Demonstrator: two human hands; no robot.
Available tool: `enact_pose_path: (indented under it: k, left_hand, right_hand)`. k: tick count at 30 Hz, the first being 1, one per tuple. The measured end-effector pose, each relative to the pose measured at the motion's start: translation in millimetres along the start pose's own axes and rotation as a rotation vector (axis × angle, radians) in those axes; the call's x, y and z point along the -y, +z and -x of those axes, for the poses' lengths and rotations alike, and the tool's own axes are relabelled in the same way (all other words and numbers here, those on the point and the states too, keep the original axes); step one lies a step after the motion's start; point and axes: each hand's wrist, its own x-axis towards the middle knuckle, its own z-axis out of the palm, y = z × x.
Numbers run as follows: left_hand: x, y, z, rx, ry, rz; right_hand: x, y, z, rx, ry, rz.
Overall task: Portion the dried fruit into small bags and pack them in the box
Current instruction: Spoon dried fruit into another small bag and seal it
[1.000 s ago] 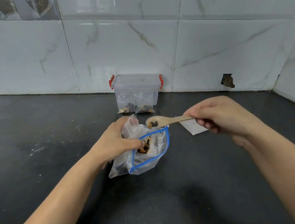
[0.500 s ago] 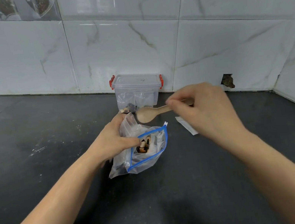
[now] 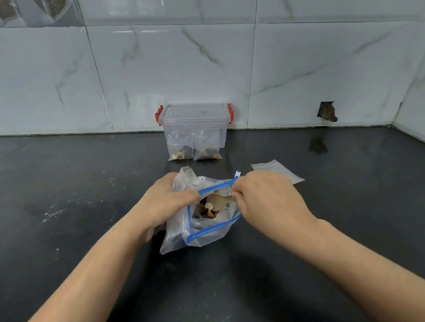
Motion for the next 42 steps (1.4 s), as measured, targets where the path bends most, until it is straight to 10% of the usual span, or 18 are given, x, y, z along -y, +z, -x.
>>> enact_pose_path:
  k: [15, 42]
  left_hand:
    - [-5, 9, 2, -0.027, 0.077, 0.024]
    - [-6, 5, 8, -0.126, 0.428, -0.106]
  right_hand:
    - [-25, 21, 4, 0.256, 0.59, -1.036]
    - [-15, -65, -32, 0.093, 0.244, -0.755]
